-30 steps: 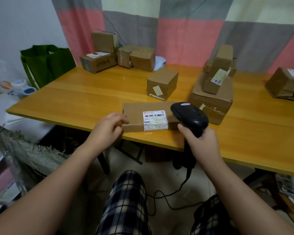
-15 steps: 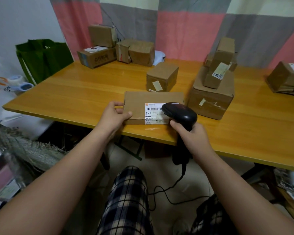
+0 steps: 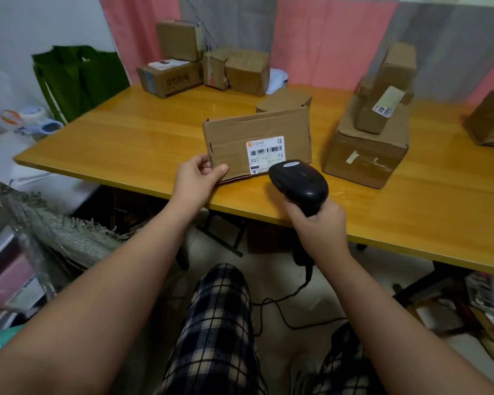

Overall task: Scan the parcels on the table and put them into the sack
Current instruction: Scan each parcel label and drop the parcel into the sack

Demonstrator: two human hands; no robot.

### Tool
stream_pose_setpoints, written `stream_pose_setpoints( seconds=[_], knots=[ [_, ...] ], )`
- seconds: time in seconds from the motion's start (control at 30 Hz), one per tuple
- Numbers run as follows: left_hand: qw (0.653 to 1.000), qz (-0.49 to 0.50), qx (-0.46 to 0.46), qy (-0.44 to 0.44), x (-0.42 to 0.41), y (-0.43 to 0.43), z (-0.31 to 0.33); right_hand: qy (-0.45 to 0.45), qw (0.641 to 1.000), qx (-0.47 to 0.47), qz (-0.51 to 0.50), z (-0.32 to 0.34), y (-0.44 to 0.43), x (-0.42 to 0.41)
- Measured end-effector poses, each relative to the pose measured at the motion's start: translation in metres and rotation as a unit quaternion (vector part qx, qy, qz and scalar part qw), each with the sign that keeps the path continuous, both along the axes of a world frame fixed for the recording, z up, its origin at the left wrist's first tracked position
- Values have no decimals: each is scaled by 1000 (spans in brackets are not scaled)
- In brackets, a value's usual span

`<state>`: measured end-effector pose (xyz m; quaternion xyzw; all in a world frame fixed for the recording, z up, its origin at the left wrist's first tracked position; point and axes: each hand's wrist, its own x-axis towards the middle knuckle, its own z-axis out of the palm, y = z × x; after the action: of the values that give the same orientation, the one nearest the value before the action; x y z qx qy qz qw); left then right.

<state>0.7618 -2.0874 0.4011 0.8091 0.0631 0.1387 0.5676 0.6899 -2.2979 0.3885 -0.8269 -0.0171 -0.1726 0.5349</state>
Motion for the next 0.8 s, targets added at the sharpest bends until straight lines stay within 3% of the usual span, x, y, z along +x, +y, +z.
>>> stream_pose_setpoints(
  seconds=[0.8],
  knots=[
    [1000,12,-11,12,0,-3,4,-33,999,-7,15,-2,-5,-1]
  ],
)
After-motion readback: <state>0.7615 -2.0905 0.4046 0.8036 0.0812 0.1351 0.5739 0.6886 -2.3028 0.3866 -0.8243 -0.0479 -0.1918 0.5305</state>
